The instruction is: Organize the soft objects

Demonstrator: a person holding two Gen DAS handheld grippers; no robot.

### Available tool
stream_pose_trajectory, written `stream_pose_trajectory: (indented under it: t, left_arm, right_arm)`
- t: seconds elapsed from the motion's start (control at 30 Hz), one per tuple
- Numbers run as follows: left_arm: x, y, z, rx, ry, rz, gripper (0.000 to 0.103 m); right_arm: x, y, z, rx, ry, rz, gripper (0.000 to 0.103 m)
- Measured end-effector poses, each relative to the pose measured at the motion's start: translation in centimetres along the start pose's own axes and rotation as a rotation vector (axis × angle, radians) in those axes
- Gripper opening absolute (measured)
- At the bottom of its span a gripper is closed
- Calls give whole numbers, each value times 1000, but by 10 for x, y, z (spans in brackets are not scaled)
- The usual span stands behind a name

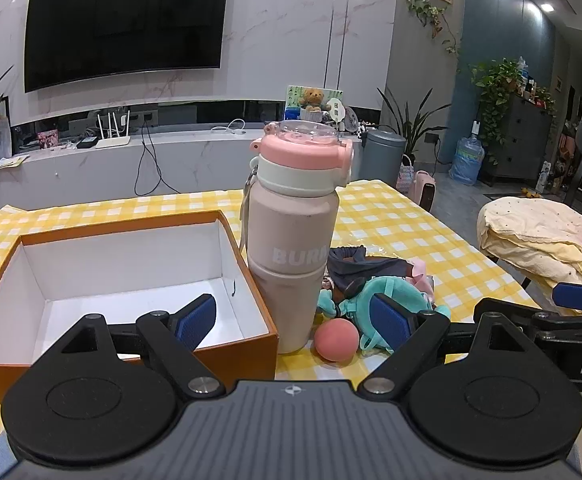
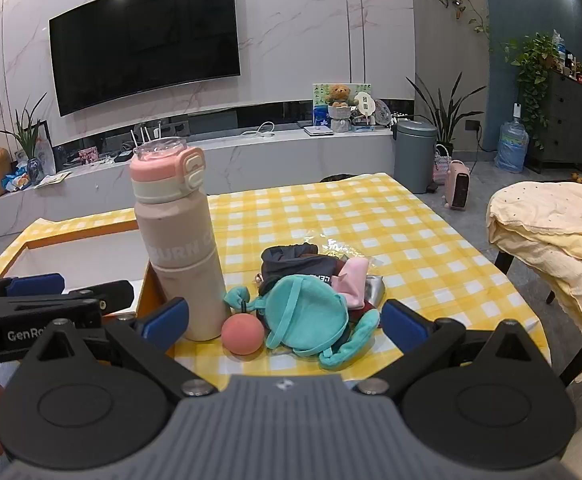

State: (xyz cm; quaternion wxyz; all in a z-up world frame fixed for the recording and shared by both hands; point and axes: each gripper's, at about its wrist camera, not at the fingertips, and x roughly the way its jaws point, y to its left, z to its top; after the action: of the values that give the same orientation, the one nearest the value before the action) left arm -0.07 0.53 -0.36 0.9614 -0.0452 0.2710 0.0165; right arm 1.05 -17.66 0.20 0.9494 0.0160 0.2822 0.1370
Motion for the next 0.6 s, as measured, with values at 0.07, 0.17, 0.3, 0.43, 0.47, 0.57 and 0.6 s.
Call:
stream_pose_trajectory:
  t: [0.07,0.17,0.3,0.43,0.47,0.57,0.6]
  left_arm:
    - [0,0,0,0,0,0,101]
    - [0,0,-1,0,1,-1,101]
    - [3,-2,-2,1,7,-3,101]
    - [3,-1,-2,1,5,-3,101]
    - [3,-2,-2,1,4,-4,101]
    - [4,-3,-3,1,4,-5,101]
    - [3,-3,-3,1,5,-5,101]
  right_arm:
    - [0,0,0,0,1,-2,100]
    - [2,-1,-1,1,7,-3,100]
    - [4,-1,-2,1,16,-2,100]
    - [4,0,-3,0,16,-1,100]
    - [4,0,-2,-1,16,-1,100]
    - [3,1,-2,-4,14,-1,100]
    - [3,1,-2,-4,14,-1,100]
